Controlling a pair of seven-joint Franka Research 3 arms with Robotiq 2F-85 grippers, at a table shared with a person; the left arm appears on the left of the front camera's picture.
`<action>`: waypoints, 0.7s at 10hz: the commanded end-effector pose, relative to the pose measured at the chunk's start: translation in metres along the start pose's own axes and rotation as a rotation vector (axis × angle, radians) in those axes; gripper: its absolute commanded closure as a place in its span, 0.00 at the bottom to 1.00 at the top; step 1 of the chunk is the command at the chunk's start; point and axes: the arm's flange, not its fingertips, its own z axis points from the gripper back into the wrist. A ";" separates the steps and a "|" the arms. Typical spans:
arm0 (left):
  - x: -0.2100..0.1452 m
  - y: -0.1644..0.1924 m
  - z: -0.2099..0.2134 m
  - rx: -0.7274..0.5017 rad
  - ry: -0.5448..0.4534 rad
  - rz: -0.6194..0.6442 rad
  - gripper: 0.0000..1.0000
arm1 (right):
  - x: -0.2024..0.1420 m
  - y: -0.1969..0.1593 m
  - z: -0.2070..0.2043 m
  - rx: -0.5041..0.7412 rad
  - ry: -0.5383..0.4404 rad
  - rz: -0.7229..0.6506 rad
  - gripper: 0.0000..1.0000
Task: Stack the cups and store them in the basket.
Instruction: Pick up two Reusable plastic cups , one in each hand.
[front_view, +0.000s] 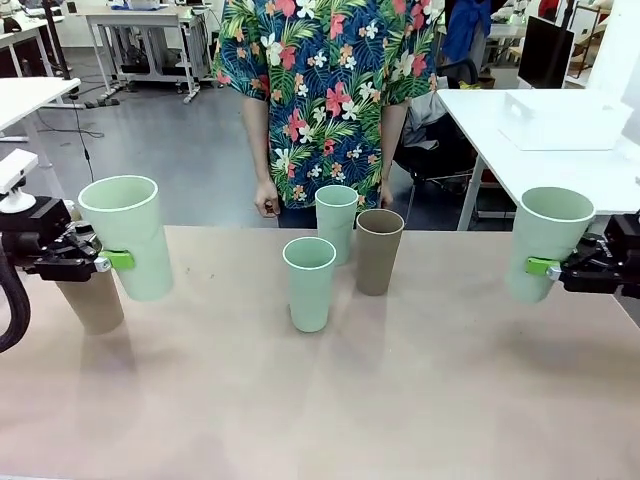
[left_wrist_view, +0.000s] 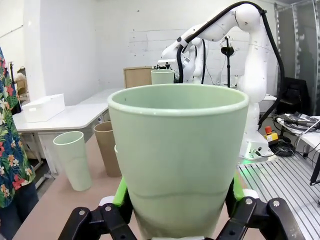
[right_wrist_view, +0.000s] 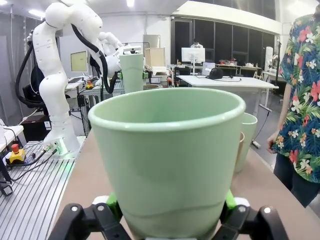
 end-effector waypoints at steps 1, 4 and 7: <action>0.004 0.003 0.001 0.003 0.018 0.011 0.13 | 0.006 0.040 -0.020 -0.026 0.009 -0.032 0.15; -0.001 0.001 0.001 0.004 0.005 0.001 0.13 | 0.000 -0.001 -0.007 0.005 0.015 -0.012 0.15; -0.001 0.001 0.001 0.004 0.005 0.001 0.13 | 0.000 -0.001 -0.007 0.005 0.015 -0.012 0.15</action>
